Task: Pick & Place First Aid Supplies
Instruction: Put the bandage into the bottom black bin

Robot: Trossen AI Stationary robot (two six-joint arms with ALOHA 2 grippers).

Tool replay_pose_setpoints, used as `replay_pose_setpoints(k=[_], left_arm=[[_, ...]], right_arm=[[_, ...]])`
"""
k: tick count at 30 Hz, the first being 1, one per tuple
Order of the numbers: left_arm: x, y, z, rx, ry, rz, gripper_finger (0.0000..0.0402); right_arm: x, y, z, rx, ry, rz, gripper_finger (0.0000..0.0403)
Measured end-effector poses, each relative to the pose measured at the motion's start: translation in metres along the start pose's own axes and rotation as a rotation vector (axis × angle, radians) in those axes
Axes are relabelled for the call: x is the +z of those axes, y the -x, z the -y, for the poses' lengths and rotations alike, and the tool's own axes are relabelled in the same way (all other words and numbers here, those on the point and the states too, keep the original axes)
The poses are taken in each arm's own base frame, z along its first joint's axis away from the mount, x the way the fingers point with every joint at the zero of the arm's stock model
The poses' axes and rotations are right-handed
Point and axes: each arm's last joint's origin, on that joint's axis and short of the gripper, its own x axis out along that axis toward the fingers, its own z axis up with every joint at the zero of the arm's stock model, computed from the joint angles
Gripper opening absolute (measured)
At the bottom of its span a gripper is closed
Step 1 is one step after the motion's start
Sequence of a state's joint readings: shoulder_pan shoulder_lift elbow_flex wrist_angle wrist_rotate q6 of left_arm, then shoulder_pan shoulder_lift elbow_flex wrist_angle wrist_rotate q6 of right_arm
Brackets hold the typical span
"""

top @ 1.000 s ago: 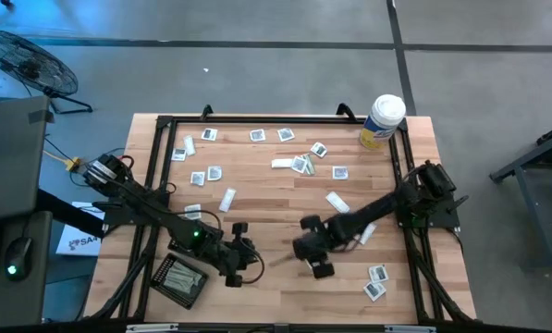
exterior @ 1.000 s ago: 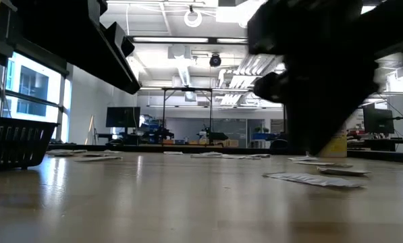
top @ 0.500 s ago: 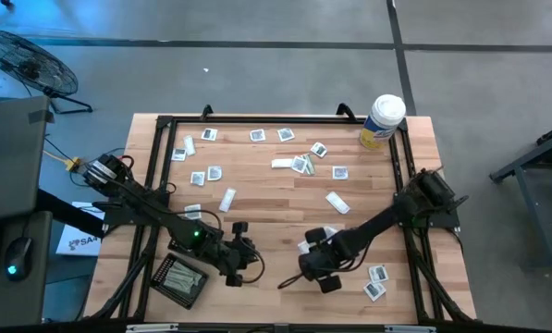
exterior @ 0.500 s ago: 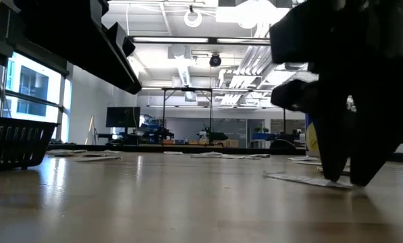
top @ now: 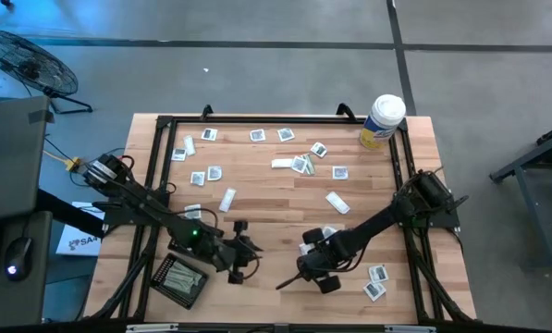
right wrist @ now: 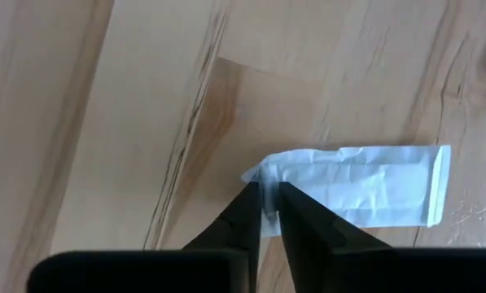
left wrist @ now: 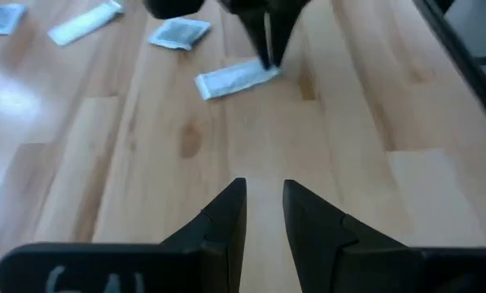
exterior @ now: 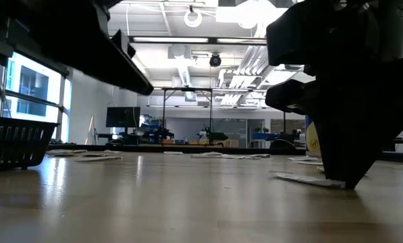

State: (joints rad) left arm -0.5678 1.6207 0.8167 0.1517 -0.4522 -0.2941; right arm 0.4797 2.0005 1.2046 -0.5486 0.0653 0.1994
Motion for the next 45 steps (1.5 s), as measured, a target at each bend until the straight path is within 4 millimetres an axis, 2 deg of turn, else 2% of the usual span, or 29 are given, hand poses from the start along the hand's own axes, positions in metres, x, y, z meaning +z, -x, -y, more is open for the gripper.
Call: replay_pose_setpoints(k=[4, 7, 10, 13, 18, 23, 27, 33, 37, 39, 42, 45], left_arm=[[-0.005, -0.001, -0.002, 0.021, -0.029, 0.025, 0.0081], [-0.001, 0.000, -0.002, 0.030, -0.055, 0.065, 0.0081], [0.005, 0.000, 0.000, 0.022, -0.132, 0.124, 0.0081], [0.010, 0.001, 0.001, 0.025, -0.210, 0.177, 0.0086], [0.016, 0.001, 0.000, 0.051, -0.417, 0.222, 0.0137], [0.021, 0.003, 0.003, 0.009, -0.656, 0.283, 0.0192], [0.024, 0.001, 0.000, -0.051, -0.693, 0.319, 0.0207], [0.028, -0.004, -0.012, -0.025, -0.668, 0.314, 0.0208], [0.029, -0.006, -0.014, -0.191, -0.685, 0.346, 0.0208], [0.028, -0.007, -0.013, -0.200, -0.687, 0.346, 0.0202], [0.025, -0.010, -0.014, -0.141, -0.689, 0.319, 0.0167], [0.027, -0.009, -0.014, -0.147, -0.629, 0.324, 0.0101]], right_arm=[[0.003, 0.015, 0.001, 0.010, -0.030, 0.062, 0.0005], [0.005, 0.030, 0.003, 0.000, -0.063, 0.118, 0.0006], [0.014, 0.056, 0.007, -0.015, -0.114, 0.254, 0.0006], [0.017, 0.069, 0.013, 0.016, -0.167, 0.312, 0.0002], [0.028, 0.089, 0.019, 0.143, -0.211, 0.444, 0.0003], [0.038, 0.095, 0.024, 0.226, -0.226, 0.536, 0.0003], [0.045, 0.101, 0.026, 0.262, -0.198, 0.617, 0.0002], [0.053, 0.109, 0.023, 0.321, -0.097, 0.732, 0.0004], [0.056, 0.111, 0.024, 0.288, -0.076, 0.777, 0.0001], [0.056, 0.112, 0.024, 0.273, -0.055, 0.792, 0.0002], [0.057, 0.112, 0.025, 0.223, -0.053, 0.814, 0.0005], [0.058, 0.113, 0.026, 0.191, -0.037, 0.820, 0.0007]])
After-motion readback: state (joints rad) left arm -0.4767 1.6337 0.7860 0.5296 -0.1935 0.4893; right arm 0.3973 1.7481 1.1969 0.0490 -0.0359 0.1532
